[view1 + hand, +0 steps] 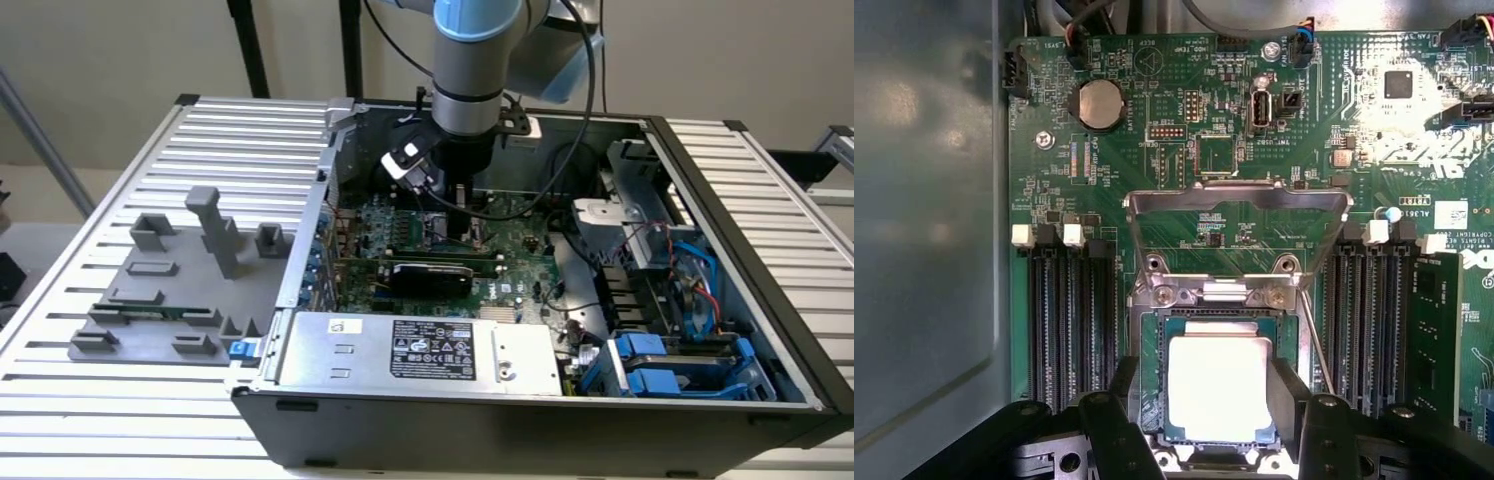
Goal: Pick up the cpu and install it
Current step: 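Place the cpu into insertion slot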
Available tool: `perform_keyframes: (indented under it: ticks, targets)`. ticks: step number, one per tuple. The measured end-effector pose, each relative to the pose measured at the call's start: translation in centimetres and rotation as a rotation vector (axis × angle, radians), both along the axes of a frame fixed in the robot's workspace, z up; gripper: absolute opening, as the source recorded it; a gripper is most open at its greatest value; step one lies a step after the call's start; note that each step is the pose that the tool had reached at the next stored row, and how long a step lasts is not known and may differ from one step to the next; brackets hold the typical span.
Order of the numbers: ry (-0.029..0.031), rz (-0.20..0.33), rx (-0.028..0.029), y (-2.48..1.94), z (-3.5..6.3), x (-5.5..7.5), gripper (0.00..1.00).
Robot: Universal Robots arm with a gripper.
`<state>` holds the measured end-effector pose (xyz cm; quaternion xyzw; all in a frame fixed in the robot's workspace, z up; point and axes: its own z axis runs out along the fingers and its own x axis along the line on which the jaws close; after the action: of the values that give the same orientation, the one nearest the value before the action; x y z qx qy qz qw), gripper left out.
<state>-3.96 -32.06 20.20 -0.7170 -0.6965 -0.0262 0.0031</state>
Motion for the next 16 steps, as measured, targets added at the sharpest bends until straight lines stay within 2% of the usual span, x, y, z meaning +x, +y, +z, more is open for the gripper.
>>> perform_keyframes:
  ticks: [3, 14, 16]
  targets:
    - [-0.0002, 0.0, 0.0021, 0.0, 0.01, 0.0, 0.62]
    - [0.0, 0.0, 0.0021, 0.0, 1.0, 0.0, 0.62]
    - [-0.0001, 0.0, 0.0022, 0.0, 1.13, 0.0, 0.54]
